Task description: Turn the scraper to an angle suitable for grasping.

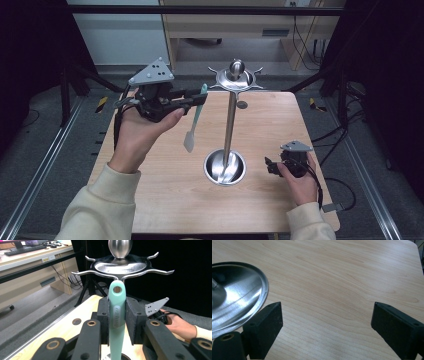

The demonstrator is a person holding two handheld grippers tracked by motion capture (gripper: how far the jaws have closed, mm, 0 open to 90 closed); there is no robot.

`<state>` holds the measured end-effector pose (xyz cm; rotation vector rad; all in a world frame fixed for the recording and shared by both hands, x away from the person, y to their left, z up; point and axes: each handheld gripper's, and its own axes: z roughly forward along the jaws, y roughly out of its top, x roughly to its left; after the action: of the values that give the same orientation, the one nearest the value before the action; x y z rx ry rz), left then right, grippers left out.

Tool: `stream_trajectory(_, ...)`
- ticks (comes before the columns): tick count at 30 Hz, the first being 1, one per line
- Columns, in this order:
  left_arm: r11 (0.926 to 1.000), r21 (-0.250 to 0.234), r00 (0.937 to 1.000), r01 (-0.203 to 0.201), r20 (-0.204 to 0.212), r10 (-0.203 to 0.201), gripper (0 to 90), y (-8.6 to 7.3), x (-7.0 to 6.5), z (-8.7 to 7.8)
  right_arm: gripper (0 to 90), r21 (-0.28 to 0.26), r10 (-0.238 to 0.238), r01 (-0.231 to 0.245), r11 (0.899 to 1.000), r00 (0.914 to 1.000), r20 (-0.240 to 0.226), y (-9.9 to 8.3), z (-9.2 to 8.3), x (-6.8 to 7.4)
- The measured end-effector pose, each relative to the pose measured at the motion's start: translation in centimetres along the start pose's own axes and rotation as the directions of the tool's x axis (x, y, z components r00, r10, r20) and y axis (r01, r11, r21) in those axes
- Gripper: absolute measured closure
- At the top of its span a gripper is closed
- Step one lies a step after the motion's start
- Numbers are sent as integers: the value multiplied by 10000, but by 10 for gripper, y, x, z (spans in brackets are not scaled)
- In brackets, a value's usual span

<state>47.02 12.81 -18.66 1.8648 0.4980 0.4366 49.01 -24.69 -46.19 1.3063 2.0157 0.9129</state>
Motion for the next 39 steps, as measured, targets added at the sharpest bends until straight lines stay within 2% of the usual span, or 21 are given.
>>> stream_trajectory(15, 9999, -87, 9998, -96, 171, 98, 746, 1, -3, -1, 106, 26, -36, 37, 10000, 10000, -12, 0, 0, 0)
stream_trajectory(39, 9999, 72, 9997, -79, 226, 77, 746, 3, -2, 13, 106, -10, -21, 21, 10000, 10000, -24, 0, 0, -1)
